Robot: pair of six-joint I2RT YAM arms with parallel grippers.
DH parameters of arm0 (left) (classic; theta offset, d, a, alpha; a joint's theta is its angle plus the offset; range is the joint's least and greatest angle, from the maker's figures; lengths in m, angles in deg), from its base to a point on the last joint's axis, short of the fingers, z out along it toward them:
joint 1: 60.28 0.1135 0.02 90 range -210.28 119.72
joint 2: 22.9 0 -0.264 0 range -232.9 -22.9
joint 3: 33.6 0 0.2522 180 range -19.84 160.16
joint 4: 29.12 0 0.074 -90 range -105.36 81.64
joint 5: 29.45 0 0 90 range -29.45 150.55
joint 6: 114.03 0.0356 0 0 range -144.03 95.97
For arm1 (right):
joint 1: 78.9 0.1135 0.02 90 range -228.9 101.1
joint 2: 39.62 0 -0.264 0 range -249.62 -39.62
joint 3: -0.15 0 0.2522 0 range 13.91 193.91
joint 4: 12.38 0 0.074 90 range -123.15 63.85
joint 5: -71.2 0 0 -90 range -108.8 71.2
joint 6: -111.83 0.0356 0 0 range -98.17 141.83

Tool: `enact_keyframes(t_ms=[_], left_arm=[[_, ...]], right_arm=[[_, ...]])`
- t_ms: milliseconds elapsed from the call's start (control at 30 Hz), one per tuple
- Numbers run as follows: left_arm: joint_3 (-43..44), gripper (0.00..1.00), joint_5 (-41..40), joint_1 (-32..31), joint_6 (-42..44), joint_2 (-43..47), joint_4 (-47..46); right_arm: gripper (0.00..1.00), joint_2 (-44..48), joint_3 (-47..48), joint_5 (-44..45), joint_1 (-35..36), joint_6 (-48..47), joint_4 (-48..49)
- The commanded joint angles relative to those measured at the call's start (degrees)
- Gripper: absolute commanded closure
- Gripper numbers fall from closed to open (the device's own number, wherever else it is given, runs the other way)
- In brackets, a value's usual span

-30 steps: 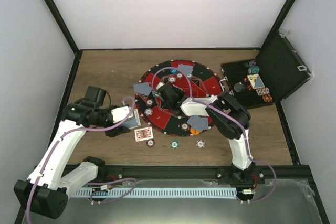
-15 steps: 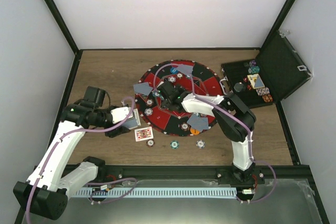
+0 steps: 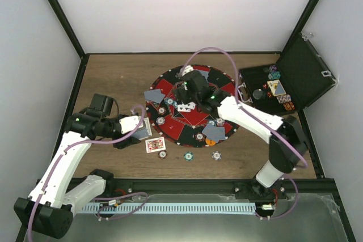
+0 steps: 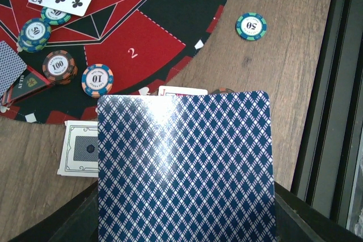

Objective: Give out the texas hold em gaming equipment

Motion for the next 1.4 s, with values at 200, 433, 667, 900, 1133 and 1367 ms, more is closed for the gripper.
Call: enact_keyframes(t_ms=[200, 433, 667, 900, 1133, 1367], left_arm=[[1.98, 0.96, 2.43, 0.04, -0.57, 0.21, 0.22], [2.51, 0.96, 2.58, 0.04, -0.91, 0.01, 0.06], [2.59, 0.96, 2.42, 0.04, -1.12, 0.27, 0.14], [2.72, 0.96, 2.78, 0.04, -1.27, 0.36, 0.10], [2.97, 0.96, 3.27, 0.04, -0.90, 0.93, 0.51], [2.79, 0.96, 3.59, 0.04, -0.65, 0.97, 0.66]], right_arm=[[0.00, 16.33, -7.47, -15.58, -7.17, 21.44, 3.88], [0.00, 11.75, -7.32, -34.48, -7.13, 29.59, 1.20], [0.00, 8.94, -7.85, -42.26, -2.50, 34.16, 3.27], [0.00, 5.81, -8.16, -46.86, 0.54, 38.86, 6.37], [0.00, 2.28, -7.54, -53.02, 1.63, 43.01, 10.73], [0.00, -0.04, -8.29, -58.82, 2.80, 46.14, 17.55]])
